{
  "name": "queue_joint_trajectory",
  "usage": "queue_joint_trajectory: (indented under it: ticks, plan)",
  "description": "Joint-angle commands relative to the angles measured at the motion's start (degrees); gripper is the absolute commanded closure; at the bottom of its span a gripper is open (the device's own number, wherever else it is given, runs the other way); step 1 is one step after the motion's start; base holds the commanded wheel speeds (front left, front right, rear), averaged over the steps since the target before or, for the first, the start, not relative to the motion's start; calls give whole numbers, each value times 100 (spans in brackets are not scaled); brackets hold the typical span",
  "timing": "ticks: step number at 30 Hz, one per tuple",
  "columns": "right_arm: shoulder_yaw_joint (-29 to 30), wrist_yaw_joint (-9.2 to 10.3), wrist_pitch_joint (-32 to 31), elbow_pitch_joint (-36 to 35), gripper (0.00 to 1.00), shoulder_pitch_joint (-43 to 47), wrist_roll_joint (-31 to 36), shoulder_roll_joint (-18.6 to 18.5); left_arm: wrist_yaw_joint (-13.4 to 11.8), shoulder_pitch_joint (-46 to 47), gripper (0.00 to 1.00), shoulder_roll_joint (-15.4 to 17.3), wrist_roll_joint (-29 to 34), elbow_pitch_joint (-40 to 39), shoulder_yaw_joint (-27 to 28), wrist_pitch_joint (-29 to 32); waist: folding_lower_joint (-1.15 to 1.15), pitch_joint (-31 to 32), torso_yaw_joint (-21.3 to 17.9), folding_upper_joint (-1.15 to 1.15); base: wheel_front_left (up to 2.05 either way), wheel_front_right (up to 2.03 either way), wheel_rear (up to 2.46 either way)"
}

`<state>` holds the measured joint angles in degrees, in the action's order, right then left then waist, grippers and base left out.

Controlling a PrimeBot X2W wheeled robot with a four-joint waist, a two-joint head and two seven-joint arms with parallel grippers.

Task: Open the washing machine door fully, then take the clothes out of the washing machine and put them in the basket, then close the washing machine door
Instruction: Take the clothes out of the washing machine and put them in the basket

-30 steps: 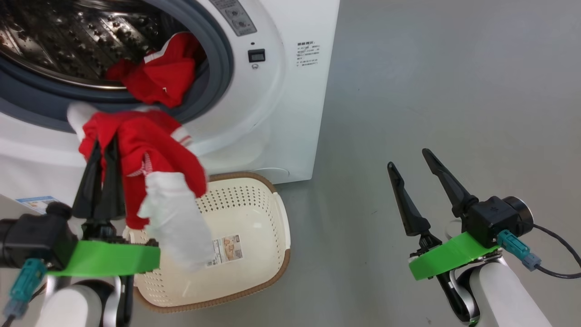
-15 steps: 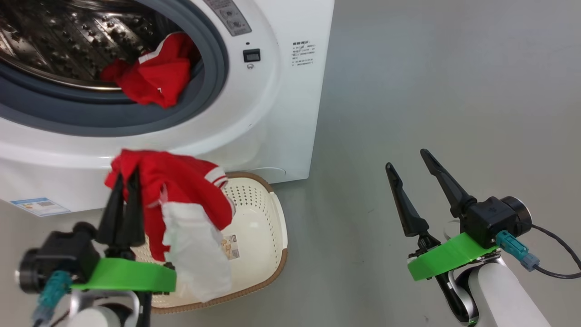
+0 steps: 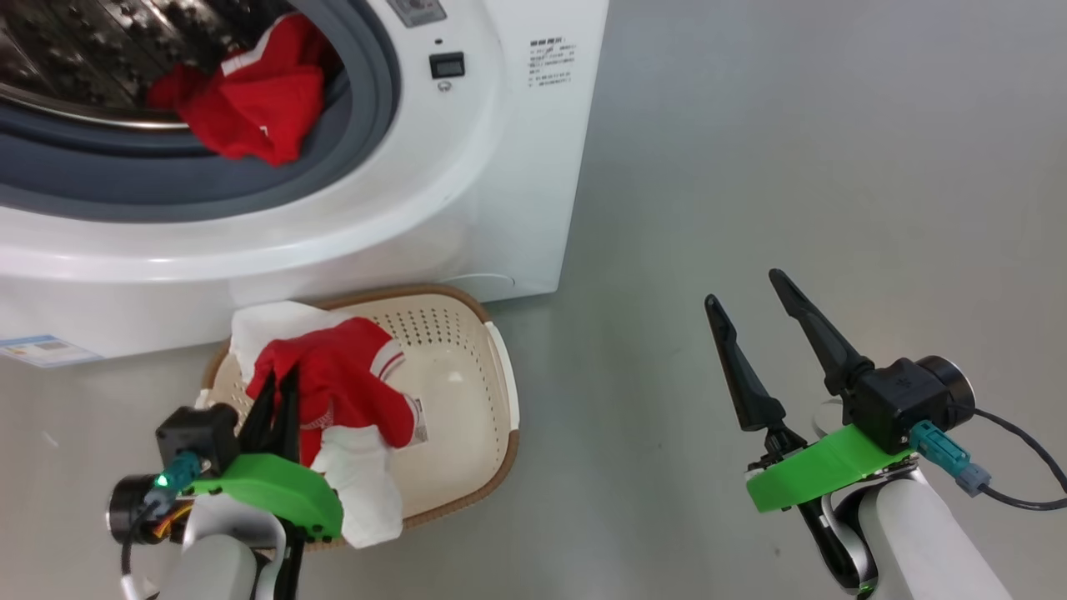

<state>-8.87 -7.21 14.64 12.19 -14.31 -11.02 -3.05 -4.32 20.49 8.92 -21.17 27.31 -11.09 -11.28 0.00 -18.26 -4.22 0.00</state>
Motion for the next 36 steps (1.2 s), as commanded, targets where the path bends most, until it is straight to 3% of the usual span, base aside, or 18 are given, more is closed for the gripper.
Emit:
queue_joint_trajectory:
  ticks: [1, 15, 26, 35, 36]
  plan:
    - [-122, -28, 36, -162, 0, -132, -49, 17, 90, 257, 100, 55, -55, 192, 185, -119, 0, -186, -25, 0, 0, 0, 0]
    - [-161, -28, 36, -219, 0, -365, -134, 17, 726, 1654, 100, -115, -430, 3136, 124, 161, 0, -985, -211, 0, 0, 0, 0]
    - [-239, -28, 36, -258, 0, -544, -302, 17, 918, 2307, 100, 17, -688, 4276, 228, 471, 0, -1579, -523, 0, 0, 0, 0]
    - [-282, -28, 36, -237, 0, -631, -415, 17, 923, 2490, 100, 199, -849, 4569, 296, 839, 0, -1783, -747, 0, 0, 0, 0]
    - [-283, -28, 36, -234, 0, -632, -422, 17, 928, 2493, 93, 205, -833, 4582, 266, 887, 0, -1789, -758, 0, 0, 0, 0]
